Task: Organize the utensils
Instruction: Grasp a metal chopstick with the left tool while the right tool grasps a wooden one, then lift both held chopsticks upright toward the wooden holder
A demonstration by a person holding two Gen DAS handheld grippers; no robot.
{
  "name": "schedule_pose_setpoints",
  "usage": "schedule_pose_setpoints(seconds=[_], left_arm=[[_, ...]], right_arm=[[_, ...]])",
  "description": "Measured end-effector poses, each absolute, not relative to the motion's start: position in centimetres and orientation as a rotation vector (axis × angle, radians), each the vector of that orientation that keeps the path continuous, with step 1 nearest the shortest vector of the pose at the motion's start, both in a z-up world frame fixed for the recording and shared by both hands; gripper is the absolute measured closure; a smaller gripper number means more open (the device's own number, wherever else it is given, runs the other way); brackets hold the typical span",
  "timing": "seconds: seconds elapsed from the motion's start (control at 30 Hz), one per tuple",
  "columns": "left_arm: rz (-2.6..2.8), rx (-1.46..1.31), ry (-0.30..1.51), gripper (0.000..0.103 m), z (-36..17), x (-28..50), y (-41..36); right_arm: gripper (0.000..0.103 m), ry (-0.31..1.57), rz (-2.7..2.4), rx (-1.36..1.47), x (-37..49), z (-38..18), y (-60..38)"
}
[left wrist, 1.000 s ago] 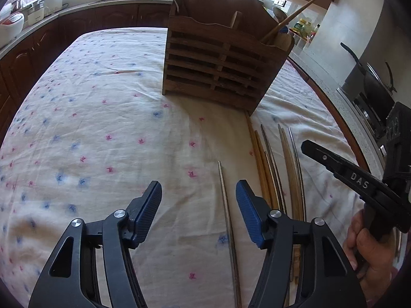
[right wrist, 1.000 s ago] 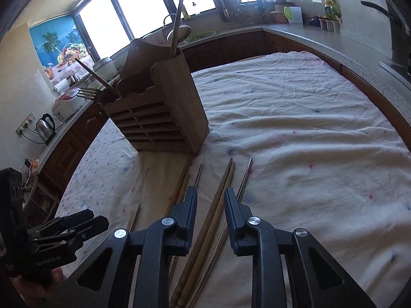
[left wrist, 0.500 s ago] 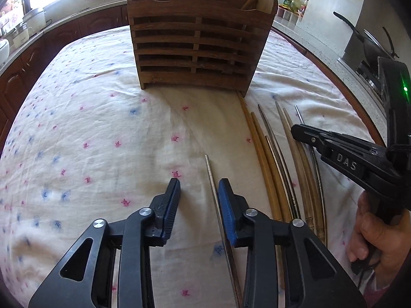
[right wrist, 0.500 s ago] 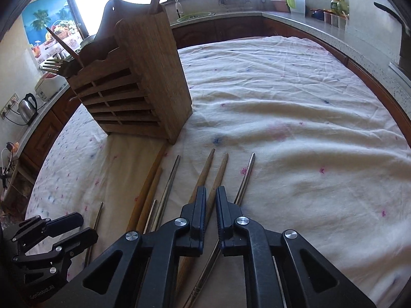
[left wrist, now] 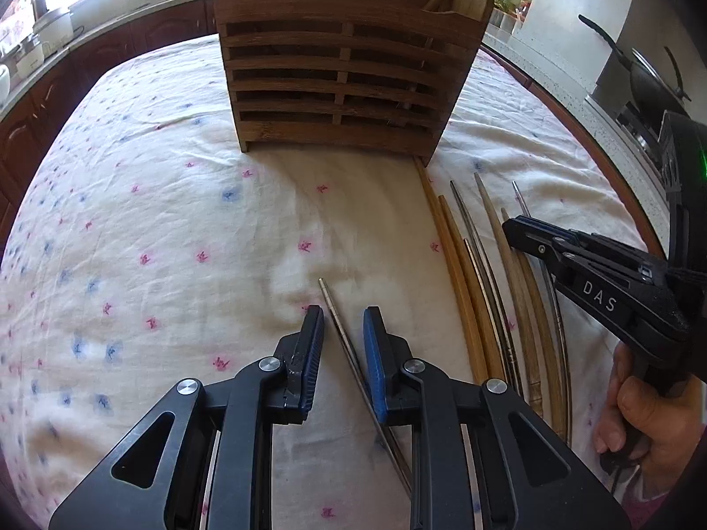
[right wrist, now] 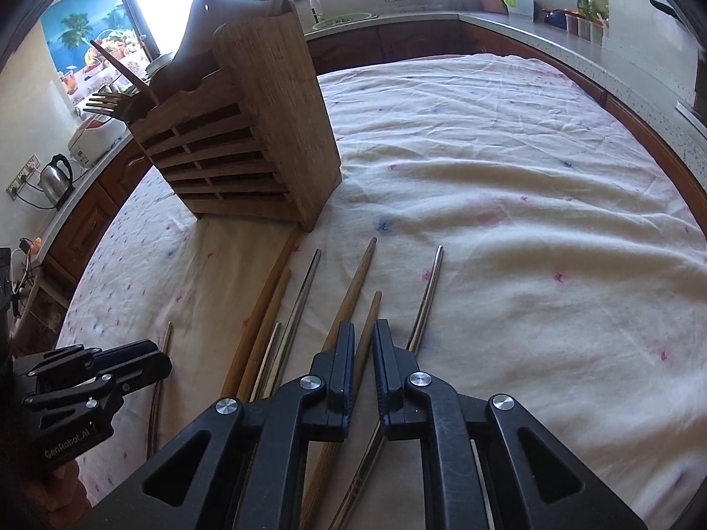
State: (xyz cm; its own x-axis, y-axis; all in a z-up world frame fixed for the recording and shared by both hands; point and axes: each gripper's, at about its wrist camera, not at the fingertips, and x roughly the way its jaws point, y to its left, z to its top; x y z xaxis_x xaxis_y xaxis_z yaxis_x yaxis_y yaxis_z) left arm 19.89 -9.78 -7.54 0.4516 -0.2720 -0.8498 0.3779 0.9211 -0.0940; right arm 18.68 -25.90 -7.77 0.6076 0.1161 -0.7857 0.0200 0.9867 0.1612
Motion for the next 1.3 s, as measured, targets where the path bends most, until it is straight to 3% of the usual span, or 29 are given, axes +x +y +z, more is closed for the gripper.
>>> schedule_pose_setpoints(seconds=[0.27, 0.7, 1.03, 1.3], left_arm=[[-0.411, 0.122, 1.008, 0.099, -7.6, 19.7, -10.6], [-0.462, -0.108, 0.885, 0.099, -0.7, 17.7, -3.3], [-0.513, -0.169, 0.729, 0.099, 5.6, 16.2, -1.0], [-0.509, -0.181, 0.670, 0.099, 7.6, 16.1, -0.3]], right_arm=[[0.095, 0.910, 0.042, 0.112, 18.7, -7.6, -25.3], [0.098, 0.743, 0.145, 0.261, 13.9, -0.6, -26.5], [0.098, 0.550, 0.199, 0.286, 10.3, 7.2, -26.6], [0.098, 0.450, 0.202, 0.258, 9.9, 10.8, -26.3]])
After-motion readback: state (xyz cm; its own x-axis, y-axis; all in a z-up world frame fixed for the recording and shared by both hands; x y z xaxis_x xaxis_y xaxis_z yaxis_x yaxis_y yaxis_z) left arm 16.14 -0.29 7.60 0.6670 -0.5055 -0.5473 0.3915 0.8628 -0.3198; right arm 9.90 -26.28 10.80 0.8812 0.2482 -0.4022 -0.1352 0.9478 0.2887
